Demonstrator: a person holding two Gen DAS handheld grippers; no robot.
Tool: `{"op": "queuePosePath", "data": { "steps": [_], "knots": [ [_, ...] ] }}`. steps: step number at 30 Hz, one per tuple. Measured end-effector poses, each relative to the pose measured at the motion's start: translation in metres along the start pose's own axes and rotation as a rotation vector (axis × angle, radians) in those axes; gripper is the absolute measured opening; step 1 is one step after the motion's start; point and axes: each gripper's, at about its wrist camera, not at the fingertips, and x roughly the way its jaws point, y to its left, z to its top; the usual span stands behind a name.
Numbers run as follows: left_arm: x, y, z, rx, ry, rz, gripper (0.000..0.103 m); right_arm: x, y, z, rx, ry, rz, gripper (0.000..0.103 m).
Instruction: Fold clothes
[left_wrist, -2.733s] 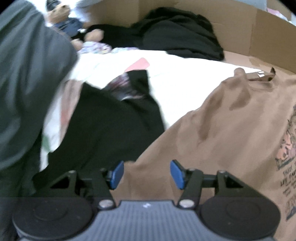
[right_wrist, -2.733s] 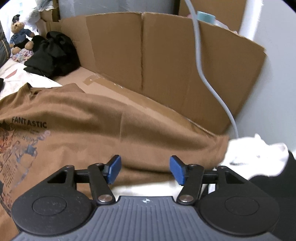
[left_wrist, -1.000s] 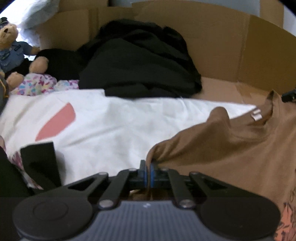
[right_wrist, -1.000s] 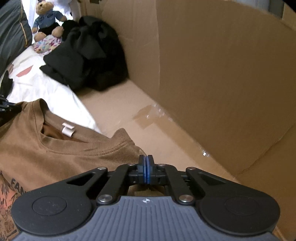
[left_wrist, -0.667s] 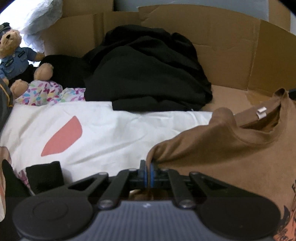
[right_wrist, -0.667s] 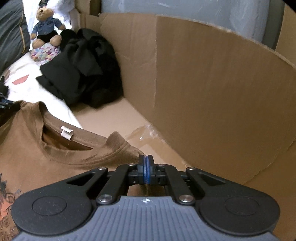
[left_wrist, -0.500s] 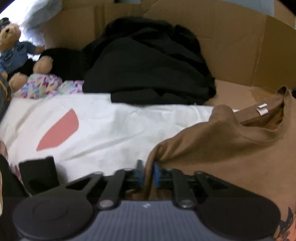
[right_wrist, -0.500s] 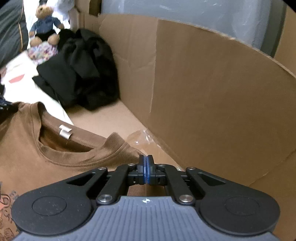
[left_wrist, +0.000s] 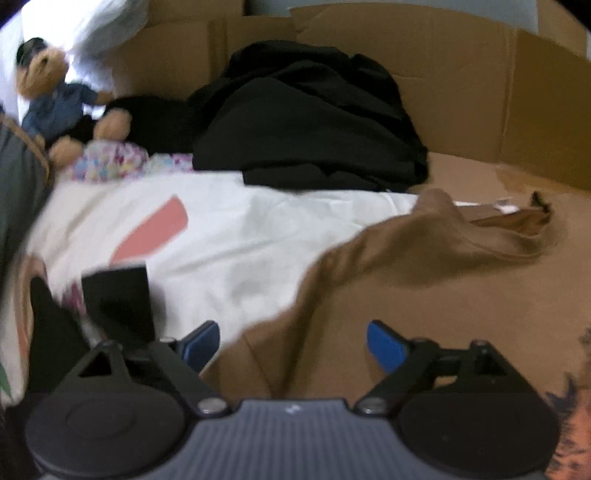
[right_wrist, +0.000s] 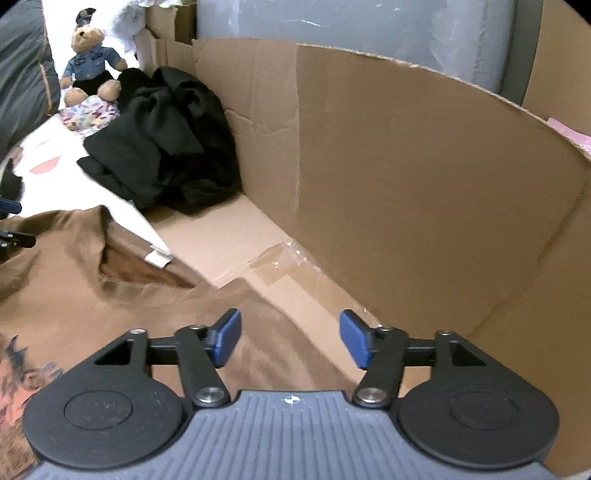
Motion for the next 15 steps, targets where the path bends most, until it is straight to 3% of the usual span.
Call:
{"op": "queuePosePath", "data": {
  "steps": [4, 8, 13, 15],
  "knots": [
    [-0.03, -0.002, -0.012, -0.031, -0.015, -0.012, 0.089, -0.031, 0.004, -0.015, -0.009, 0.015, 0.005, 0.08],
    [-0.082, -0.007, -0.028, -0.115, -0.052, -0.042, 0.09, -0.066, 0.005, -0.031, 0.043, 0.012, 0.004, 0.094],
    [-0.133, -0.037, -0.041, 0.037, -0.048, -0.037, 0.096, -0.106, 0.015, -0.047, 0.078, 0.065, 0.02, 0.098],
    [-0.148, -0.045, -0.049, 0.044, -0.05, -0.041, 0.099, -0.127, 0.018, -0.048, 0.128, 0.126, 0.071, 0.099]
  ]
}}
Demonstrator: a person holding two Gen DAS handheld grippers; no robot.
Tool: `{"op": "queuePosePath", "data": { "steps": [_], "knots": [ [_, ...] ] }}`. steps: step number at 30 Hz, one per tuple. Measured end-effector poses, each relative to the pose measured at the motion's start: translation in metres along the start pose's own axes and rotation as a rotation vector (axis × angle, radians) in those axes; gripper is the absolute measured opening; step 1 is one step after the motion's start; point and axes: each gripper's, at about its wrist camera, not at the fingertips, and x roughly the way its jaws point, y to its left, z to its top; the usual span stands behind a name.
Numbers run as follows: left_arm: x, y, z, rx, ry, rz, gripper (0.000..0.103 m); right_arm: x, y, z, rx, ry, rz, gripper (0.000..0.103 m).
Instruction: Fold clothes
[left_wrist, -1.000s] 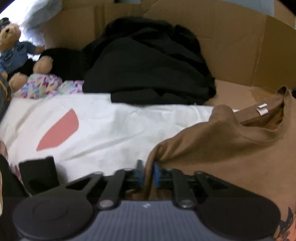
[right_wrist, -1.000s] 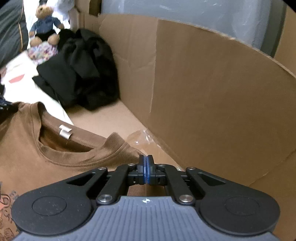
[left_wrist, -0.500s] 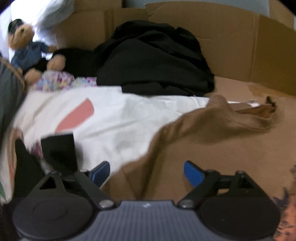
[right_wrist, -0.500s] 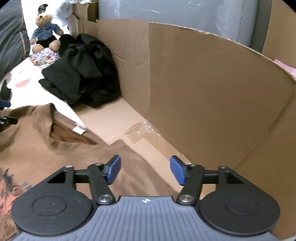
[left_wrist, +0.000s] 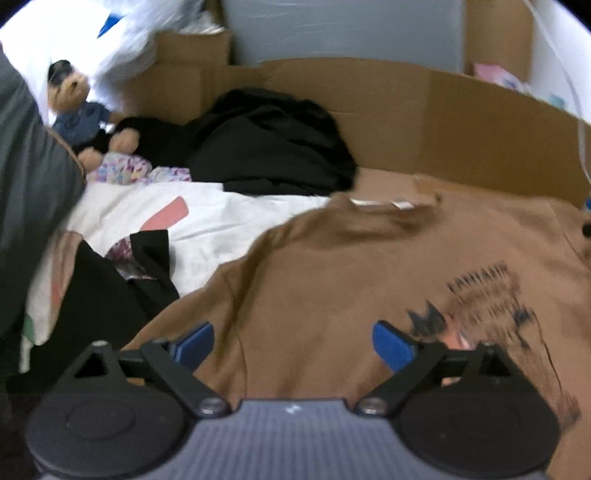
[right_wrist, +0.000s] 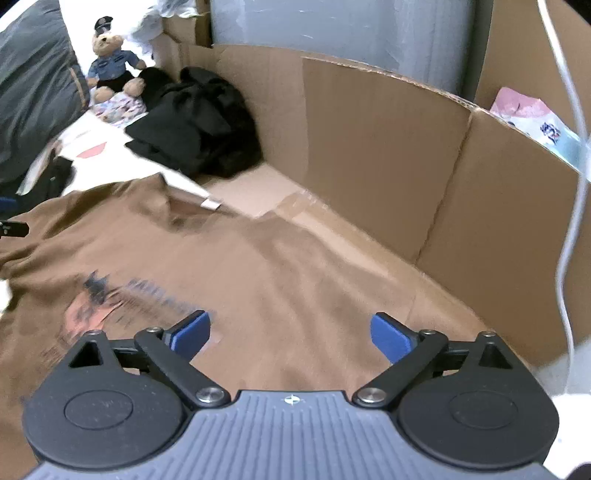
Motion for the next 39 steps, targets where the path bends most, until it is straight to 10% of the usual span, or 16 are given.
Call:
{"op": "queuePosePath", "data": {
  "steps": [15, 20, 39],
  "knots": [
    [-0.151, -0.044, -0.006, -0.156, 0.037, 0.016, 0.103, -0.163, 0.06, -0.003, -0.04, -0.034, 0.064, 0.103],
    [-0.189, -0.05, -0.011, -0.252, 0.071, -0.087, 0.103, -0.201, 0.075, -0.024, -0.04, -0.026, 0.067, 0.103],
    [-0.302, -0.113, -0.054, -0.241, 0.103, -0.065, 0.103, -0.326, 0.109, -0.088, 0.069, -0.043, -0.01, 0.103]
  ]
}}
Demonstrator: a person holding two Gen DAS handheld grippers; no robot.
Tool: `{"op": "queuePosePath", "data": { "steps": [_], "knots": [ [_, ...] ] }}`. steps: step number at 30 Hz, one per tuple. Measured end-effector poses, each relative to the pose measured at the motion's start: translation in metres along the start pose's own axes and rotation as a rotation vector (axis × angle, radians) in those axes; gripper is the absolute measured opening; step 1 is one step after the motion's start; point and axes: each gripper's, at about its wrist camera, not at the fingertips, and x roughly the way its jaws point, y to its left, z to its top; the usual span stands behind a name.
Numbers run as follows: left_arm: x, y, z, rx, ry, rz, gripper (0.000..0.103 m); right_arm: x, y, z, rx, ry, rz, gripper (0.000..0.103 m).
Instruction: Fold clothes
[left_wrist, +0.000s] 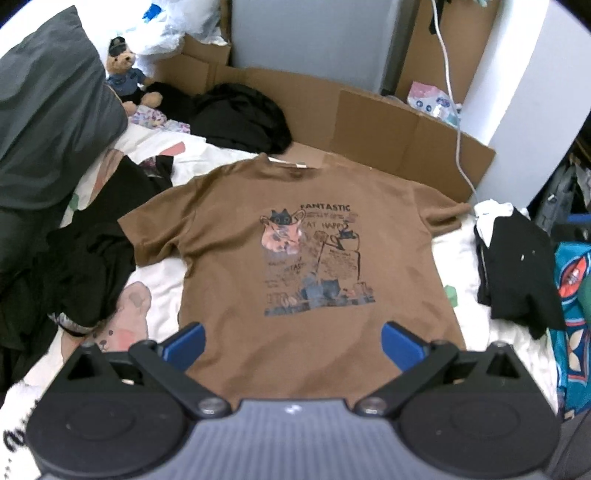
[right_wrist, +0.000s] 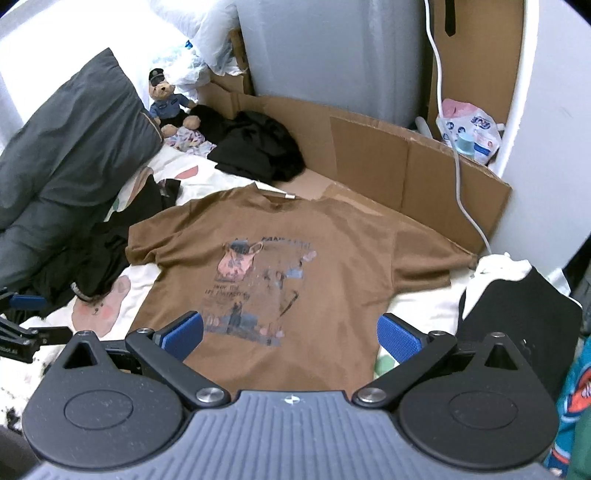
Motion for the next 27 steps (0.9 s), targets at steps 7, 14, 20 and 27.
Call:
{"op": "queuePosePath", "data": {
  "steps": [7, 14, 20, 27],
  "knots": [
    [-0.012, -0.017, -0.007, -0.014, -0.014, 0.002, 0.103, -0.021, 0.007, -0.012, -0.01, 0.004, -0.073, 0.103],
    [0.0, -0.023, -0.019, 0.006, 0.023, -0.022, 0.103, -0.009, 0.014, -0.032, -0.046, 0.041, -0.048, 0.103],
    [0.014, -0.025, -0.018, 0.011, 0.031, -0.065, 0.103, 0.01, 0.013, -0.036, -0.045, 0.098, 0.019, 0.103],
    [0.021, -0.035, -0.018, 0.07, 0.032, -0.078, 0.103, 0.019, 0.016, -0.038, -0.051, 0.136, 0.046, 0.103]
  ]
}}
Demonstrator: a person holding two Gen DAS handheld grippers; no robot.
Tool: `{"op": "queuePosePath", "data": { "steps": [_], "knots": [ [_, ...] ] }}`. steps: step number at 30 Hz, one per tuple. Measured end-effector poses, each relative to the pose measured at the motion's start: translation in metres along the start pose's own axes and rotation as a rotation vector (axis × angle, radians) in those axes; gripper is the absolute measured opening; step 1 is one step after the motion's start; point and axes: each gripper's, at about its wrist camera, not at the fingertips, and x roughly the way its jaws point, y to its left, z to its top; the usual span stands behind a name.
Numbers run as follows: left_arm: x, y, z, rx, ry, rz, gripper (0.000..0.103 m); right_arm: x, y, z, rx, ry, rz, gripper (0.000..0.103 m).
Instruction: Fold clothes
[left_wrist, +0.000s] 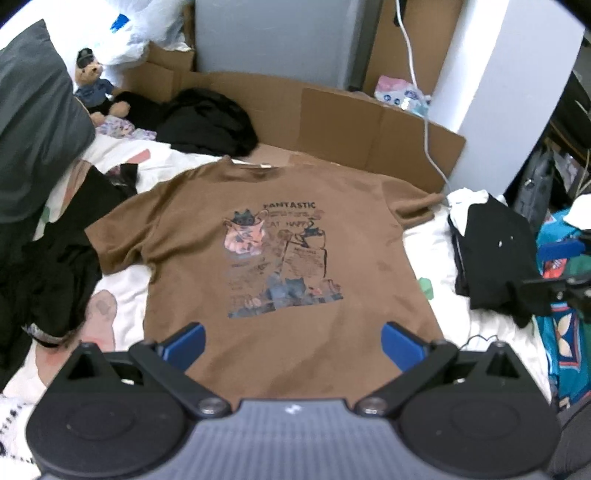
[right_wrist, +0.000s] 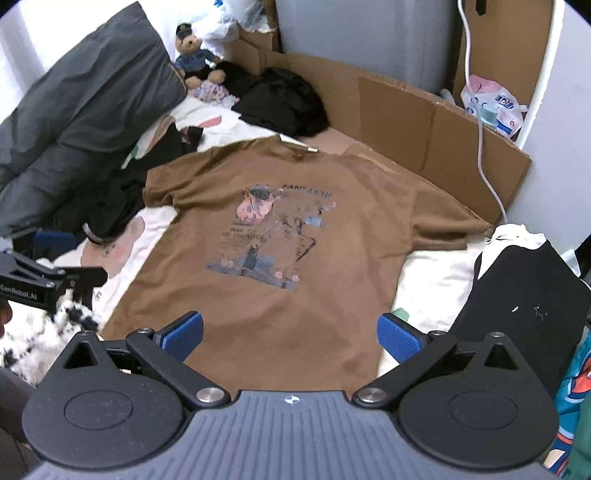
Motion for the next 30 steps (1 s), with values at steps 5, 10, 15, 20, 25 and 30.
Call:
{"op": "queuePosePath", "data": {
  "steps": [5, 10, 15, 20, 25, 30],
  "knots": [
    [0.001, 0.0, 0.001, -0.008, 0.003, -0.002, 0.103, 0.003, 0.003, 0.003, -0.008, -0.003, 0.007, 0.103],
    [0.002, -0.001, 0.002, -0.013, 0.007, 0.009, 0.103, 0.009, 0.006, 0.003, -0.021, 0.02, 0.02, 0.103],
    [0.004, -0.001, 0.001, -0.002, 0.027, 0.023, 0.103, 0.011, 0.011, 0.004, -0.046, 0.022, 0.016, 0.103],
    [0.003, -0.004, 0.002, 0.008, 0.024, 0.014, 0.103, 0.011, 0.01, 0.009, -0.036, 0.017, 0.023, 0.103],
    [0.002, -0.007, 0.004, 0.015, 0.014, 0.005, 0.103, 0.014, 0.013, 0.01, -0.047, 0.026, 0.021, 0.103],
    [0.003, -0.009, 0.005, 0.015, 0.011, 0.001, 0.103, 0.014, 0.013, 0.01, -0.047, 0.027, 0.022, 0.103]
  ]
}}
